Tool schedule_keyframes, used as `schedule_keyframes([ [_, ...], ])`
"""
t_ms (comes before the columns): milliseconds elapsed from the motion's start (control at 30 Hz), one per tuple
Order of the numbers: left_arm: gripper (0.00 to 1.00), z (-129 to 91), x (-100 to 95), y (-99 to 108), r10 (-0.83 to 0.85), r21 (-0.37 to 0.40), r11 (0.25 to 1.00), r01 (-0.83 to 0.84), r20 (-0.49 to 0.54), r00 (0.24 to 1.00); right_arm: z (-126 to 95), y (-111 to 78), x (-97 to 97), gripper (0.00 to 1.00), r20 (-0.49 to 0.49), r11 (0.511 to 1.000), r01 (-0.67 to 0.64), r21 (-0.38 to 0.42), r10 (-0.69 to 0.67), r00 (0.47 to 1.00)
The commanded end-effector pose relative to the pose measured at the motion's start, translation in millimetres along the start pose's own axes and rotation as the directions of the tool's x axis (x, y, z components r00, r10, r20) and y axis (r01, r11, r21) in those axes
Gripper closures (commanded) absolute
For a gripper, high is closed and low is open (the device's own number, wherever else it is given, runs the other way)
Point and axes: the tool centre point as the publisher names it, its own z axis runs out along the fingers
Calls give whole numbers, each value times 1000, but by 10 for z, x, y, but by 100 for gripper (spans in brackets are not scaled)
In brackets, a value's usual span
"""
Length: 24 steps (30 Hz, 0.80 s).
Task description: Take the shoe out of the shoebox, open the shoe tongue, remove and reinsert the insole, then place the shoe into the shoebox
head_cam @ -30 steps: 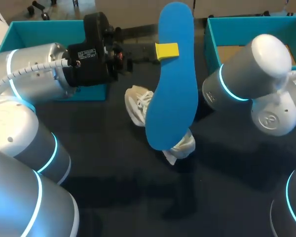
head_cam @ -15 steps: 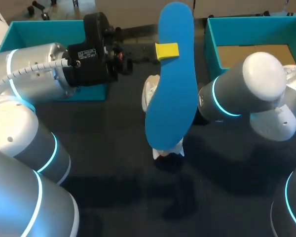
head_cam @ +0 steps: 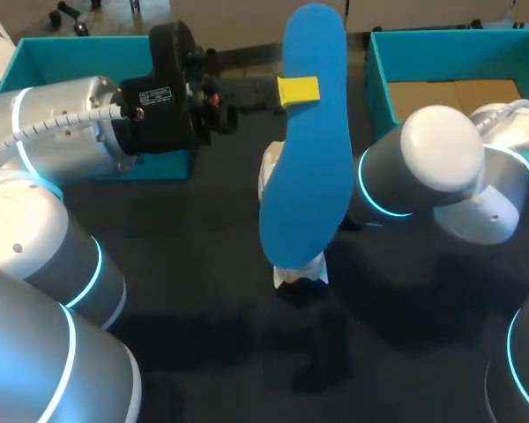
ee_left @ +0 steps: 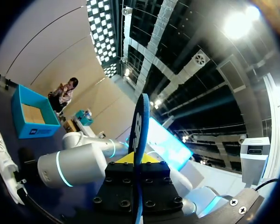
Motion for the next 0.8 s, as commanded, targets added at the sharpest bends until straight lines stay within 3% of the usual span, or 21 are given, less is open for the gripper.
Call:
schedule_keyframes([
  [33,100,20,80,47,1,45,999,-1,5,1000,114,4,-46,100,2,1000,-23,-3,23,1000],
  [200,100,20,80,47,1,45,999,-1,5,1000,201,12,-100,100,2,999,-41,-4,41,999],
  [567,100,20,80,47,1,45,999,-1,5,1000,334,-53,-150,100,-46,995,-42,88,46,998],
  [600,100,20,80,47,1,45,999,-1,5,1000,314,-52,-144,95,-48,995,-41,92,45,998],
  [633,100,20,80,47,1,45,999,-1,5,1000,294,-53,-141,75,-50,995,-41,95,46,998],
  [667,100,20,80,47,1,45,999,-1,5,1000,268,-57,-142,64,-50,994,-48,95,53,997],
  [767,100,20,80,47,1,45,999,-1,5,1000,200,-65,-141,52,-67,995,-69,78,74,995],
  [800,100,20,80,47,1,45,999,-1,5,1000,171,-61,-125,27,-87,994,-82,69,88,992],
])
